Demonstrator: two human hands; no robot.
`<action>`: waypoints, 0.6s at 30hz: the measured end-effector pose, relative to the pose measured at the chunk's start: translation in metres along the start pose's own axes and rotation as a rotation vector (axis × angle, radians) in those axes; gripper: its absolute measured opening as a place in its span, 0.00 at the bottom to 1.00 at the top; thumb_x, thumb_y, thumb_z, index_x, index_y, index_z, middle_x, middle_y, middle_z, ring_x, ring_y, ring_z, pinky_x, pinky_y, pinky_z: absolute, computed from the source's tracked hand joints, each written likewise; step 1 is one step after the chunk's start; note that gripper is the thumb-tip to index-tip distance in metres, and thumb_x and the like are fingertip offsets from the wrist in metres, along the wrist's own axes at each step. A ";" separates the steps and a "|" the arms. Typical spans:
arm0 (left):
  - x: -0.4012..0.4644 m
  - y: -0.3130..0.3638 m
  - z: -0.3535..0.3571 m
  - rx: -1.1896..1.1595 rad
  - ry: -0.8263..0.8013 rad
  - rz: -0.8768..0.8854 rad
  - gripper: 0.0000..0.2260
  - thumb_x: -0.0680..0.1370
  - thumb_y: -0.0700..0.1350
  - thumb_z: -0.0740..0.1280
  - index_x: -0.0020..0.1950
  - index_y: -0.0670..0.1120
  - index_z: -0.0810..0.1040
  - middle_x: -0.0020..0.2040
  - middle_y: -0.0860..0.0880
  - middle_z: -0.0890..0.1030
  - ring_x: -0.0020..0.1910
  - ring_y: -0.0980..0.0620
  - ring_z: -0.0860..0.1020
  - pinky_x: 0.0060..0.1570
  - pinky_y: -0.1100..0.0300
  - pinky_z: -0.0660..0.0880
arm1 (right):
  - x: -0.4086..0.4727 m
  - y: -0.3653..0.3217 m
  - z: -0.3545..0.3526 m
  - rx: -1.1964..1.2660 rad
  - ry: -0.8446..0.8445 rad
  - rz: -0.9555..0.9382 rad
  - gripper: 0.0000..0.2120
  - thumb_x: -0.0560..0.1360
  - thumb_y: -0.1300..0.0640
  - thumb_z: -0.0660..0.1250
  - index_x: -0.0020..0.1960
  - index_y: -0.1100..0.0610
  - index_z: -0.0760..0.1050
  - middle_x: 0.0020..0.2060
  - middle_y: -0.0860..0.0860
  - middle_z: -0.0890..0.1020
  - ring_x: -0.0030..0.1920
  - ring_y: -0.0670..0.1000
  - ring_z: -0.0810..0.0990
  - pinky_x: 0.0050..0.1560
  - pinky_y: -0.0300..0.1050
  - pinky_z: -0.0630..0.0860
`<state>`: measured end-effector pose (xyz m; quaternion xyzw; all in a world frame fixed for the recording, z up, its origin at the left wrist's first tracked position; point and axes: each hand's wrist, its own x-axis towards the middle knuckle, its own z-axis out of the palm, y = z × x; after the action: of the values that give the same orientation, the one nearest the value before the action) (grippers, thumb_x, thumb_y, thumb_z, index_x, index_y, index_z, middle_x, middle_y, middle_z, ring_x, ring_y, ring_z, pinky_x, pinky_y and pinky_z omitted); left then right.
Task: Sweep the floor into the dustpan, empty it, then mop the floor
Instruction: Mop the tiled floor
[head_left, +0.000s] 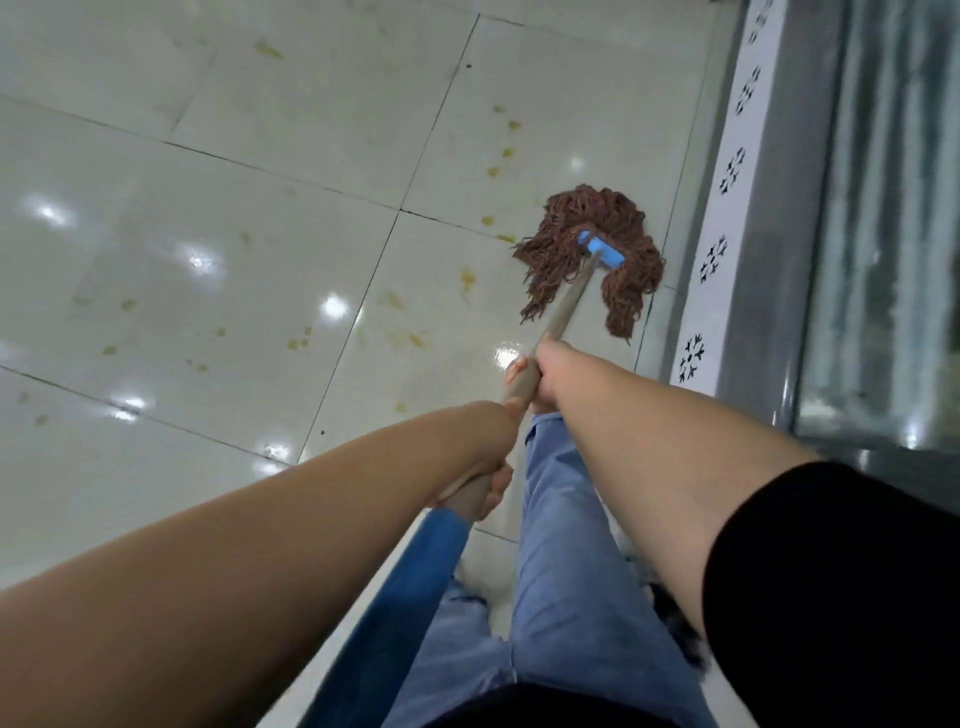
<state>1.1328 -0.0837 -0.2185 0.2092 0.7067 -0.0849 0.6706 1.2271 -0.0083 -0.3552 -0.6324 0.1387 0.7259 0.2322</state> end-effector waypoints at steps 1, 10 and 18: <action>0.012 0.020 0.004 -0.011 -0.010 0.000 0.28 0.72 0.71 0.56 0.34 0.45 0.62 0.17 0.51 0.62 0.10 0.56 0.59 0.17 0.75 0.58 | 0.009 -0.024 -0.002 0.000 0.016 0.005 0.23 0.80 0.44 0.51 0.31 0.57 0.60 0.11 0.52 0.64 0.10 0.46 0.65 0.19 0.34 0.71; 0.114 0.267 0.043 0.117 -0.108 0.075 0.31 0.78 0.66 0.47 0.30 0.42 0.65 0.16 0.49 0.67 0.13 0.54 0.66 0.14 0.69 0.62 | 0.063 -0.288 -0.012 0.001 0.112 -0.041 0.24 0.79 0.38 0.52 0.36 0.57 0.62 0.12 0.51 0.64 0.11 0.46 0.63 0.19 0.31 0.68; 0.136 0.368 0.032 -0.038 -0.063 0.032 0.23 0.78 0.61 0.56 0.38 0.41 0.67 0.20 0.47 0.72 0.16 0.53 0.71 0.19 0.66 0.73 | 0.084 -0.396 0.001 0.025 0.071 -0.192 0.17 0.82 0.53 0.56 0.42 0.66 0.65 0.36 0.59 0.74 0.21 0.55 0.78 0.25 0.46 0.78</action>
<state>1.3111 0.2588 -0.2960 0.2049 0.6831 -0.0671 0.6978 1.4220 0.3438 -0.4010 -0.6652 0.0944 0.6757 0.3034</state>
